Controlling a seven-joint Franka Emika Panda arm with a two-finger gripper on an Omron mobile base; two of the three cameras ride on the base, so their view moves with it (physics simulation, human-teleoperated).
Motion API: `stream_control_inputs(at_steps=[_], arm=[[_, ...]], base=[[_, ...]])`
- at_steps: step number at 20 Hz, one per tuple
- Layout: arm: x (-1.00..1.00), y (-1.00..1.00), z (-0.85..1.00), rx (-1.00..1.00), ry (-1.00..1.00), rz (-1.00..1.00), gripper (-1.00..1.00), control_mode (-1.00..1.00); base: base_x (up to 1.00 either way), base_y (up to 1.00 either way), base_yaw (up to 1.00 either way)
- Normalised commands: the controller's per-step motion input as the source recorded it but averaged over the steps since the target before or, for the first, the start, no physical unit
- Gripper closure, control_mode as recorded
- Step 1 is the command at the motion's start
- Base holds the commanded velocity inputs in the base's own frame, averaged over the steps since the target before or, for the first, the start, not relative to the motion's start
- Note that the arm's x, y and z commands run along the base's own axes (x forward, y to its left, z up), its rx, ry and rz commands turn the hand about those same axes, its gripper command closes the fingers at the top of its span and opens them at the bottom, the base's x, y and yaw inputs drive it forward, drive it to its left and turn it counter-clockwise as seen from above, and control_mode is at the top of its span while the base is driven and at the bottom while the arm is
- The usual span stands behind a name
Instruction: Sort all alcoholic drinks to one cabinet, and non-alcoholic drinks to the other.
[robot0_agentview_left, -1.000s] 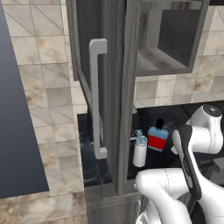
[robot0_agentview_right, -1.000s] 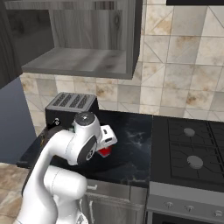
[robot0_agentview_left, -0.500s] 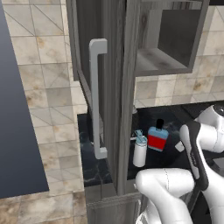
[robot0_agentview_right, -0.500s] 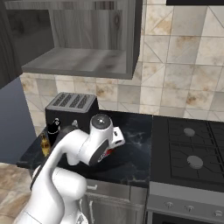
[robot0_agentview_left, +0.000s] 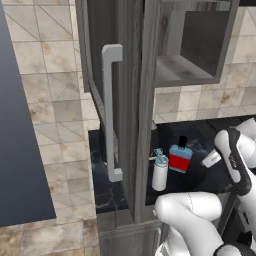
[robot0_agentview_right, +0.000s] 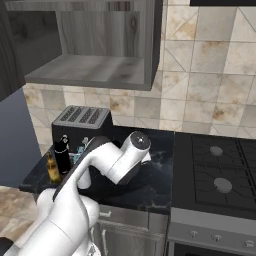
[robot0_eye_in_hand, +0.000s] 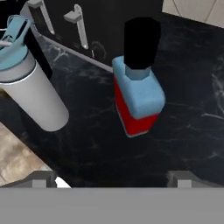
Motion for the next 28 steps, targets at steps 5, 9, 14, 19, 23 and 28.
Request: stream_control_inputs(at_steps=[5,9,14,19,23,28], arm=[[0.30,-0.02,0.00,0.12,0.00,0.08,-1.00,-1.00],[0.34,0.00,0.00,0.09,0.00,0.06,-1.00,-1.00],[0.35,0.00,0.00,0.04,0.00,0.04,-1.00,-1.00],[0.31,0.00,0.00,0.00,-0.01,0.02,-1.00,-1.00],[0.29,0.00,-0.01,0.00,-0.01,0.00,-1.00,-1.00],[0.24,0.01,-0.03,0.00,0.00,0.00,-1.00,-1.00]], base=[[0.00,0.00,0.00],[0.00,0.00,0.00],[0.00,0.00,0.00],[0.00,0.00,0.00],[0.00,0.00,0.00],[0.00,0.00,0.00]])
